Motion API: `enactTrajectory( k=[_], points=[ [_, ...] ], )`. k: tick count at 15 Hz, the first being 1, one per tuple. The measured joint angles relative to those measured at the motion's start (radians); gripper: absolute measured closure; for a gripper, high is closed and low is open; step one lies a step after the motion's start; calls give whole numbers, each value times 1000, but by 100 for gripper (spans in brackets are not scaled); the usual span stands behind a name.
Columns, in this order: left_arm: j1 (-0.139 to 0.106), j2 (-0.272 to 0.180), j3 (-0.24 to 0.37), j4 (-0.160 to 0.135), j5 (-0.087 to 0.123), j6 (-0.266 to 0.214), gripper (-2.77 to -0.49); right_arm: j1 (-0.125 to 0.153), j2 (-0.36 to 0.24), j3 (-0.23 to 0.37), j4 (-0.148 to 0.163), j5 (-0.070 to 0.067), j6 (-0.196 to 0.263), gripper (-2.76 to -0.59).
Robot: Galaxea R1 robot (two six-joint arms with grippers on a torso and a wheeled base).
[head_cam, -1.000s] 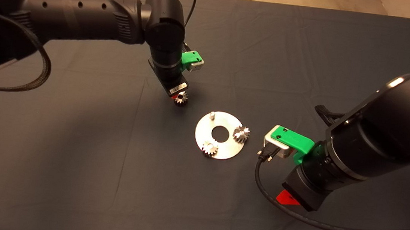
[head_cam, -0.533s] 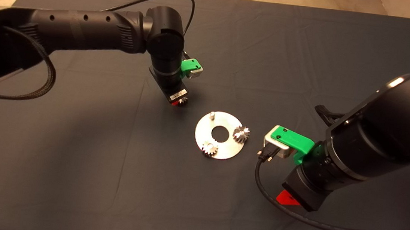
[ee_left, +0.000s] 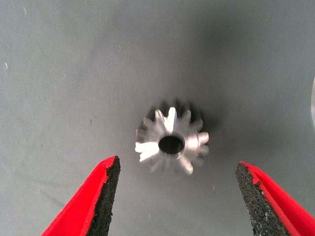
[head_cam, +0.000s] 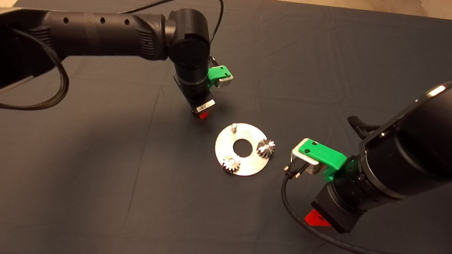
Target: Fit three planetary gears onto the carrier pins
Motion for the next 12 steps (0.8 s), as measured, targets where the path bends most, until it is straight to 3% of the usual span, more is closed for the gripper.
enactTrajectory(
  k=[3,5,12],
  points=[
    [6,7,-6,-1,-13,0,-165,0,2,1,0,0,0,-173],
    [6,6,-7,0,-33,0,-165,1,2,1,0,0,0,-173],
    [25,-8,-10,11,-40,0,-165,2,2,1,0,0,0,-173]
  ],
)
